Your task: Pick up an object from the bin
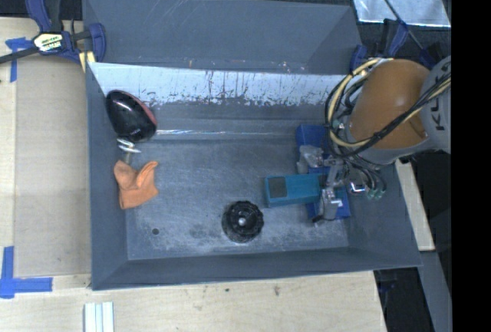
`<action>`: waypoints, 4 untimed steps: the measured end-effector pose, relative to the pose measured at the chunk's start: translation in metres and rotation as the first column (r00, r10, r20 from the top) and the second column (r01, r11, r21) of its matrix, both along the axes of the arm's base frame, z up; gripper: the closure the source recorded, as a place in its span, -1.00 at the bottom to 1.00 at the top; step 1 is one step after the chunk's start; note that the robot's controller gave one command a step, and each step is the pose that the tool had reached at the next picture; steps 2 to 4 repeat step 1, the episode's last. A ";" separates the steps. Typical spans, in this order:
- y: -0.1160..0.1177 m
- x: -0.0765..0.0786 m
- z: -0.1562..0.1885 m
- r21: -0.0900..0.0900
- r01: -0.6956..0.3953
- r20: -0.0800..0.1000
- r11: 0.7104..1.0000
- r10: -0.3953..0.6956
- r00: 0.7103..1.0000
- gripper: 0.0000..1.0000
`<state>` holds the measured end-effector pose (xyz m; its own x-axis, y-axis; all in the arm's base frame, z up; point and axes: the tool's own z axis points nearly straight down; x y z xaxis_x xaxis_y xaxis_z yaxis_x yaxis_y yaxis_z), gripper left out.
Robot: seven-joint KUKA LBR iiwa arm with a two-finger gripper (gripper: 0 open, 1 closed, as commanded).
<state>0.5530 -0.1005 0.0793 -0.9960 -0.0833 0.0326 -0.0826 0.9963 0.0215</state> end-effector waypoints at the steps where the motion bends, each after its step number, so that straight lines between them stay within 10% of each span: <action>1: 0.006 0.019 -0.010 -0.003 0.112 -0.051 0.994 -0.112 0.992 1.00; 4: 0.006 0.019 -0.010 -0.003 0.112 -0.051 0.994 -0.112 0.992 1.00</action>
Offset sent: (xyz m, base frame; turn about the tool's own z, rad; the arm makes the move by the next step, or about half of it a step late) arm 0.0000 0.0000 0.0000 0.0000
